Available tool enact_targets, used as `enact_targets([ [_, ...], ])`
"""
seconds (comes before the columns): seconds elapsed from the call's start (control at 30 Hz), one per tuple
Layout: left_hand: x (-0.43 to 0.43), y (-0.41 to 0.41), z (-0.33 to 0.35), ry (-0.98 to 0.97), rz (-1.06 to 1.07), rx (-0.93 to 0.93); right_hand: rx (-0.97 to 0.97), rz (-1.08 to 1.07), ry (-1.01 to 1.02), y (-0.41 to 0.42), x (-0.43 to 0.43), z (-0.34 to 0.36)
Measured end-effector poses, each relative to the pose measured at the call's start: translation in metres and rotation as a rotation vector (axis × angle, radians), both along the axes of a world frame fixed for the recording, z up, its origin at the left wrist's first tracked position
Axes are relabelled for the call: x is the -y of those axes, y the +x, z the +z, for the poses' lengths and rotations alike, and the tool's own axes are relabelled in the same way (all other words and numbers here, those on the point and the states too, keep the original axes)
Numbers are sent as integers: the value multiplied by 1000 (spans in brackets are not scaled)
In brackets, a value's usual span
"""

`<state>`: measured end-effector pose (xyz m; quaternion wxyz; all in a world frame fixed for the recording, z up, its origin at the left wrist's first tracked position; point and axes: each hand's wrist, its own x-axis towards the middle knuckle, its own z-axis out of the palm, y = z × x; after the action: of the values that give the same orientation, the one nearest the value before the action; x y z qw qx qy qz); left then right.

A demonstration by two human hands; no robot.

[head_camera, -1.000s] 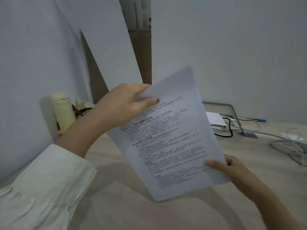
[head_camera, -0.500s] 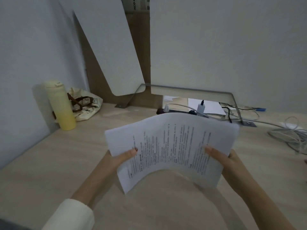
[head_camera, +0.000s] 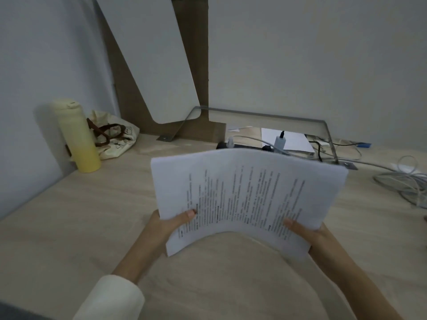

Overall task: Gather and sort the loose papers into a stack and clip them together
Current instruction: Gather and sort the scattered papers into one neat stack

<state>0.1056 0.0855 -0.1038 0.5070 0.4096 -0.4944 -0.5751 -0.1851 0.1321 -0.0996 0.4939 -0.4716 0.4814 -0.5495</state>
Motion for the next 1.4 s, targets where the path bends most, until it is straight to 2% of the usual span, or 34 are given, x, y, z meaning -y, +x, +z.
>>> enact_targets([
  [0.1,4,3,-1,-31,-5,-14,51,60,-26,-1,-1,4],
  [0.23,1,0,-19,95,-24,-33,16,35,71,3,-4,-6],
  [0.37,7,5,-3,117,30,85,-25,38,149,-2,-1,6],
  [0.43,11,11,12,167,27,81,9,52,188,-5,-2,12],
  [0.53,13,19,23,303,-15,-162,126,41,255,-5,-3,11],
  [0.63,12,22,27,356,32,-487,279,-5,242,9,-5,9],
  [0.7,6,11,34,346,37,-556,351,-45,206,22,-6,7],
  [0.8,-3,-23,36,213,74,-296,419,-87,136,49,-7,1],
  [0.87,-8,-46,34,113,182,-150,443,-85,115,67,-8,-4],
  [0.97,-7,-58,41,9,442,-90,438,-3,150,80,-13,-3],
  [1.03,-4,-53,46,-48,508,-64,393,35,142,71,-14,4],
  [1.17,-2,-31,56,-157,391,-30,302,50,98,30,-5,29],
  [1.33,-3,-11,69,-288,229,19,1,250,77,10,0,54],
  [1.4,-6,-12,69,-311,177,42,-58,238,9,17,1,59],
])
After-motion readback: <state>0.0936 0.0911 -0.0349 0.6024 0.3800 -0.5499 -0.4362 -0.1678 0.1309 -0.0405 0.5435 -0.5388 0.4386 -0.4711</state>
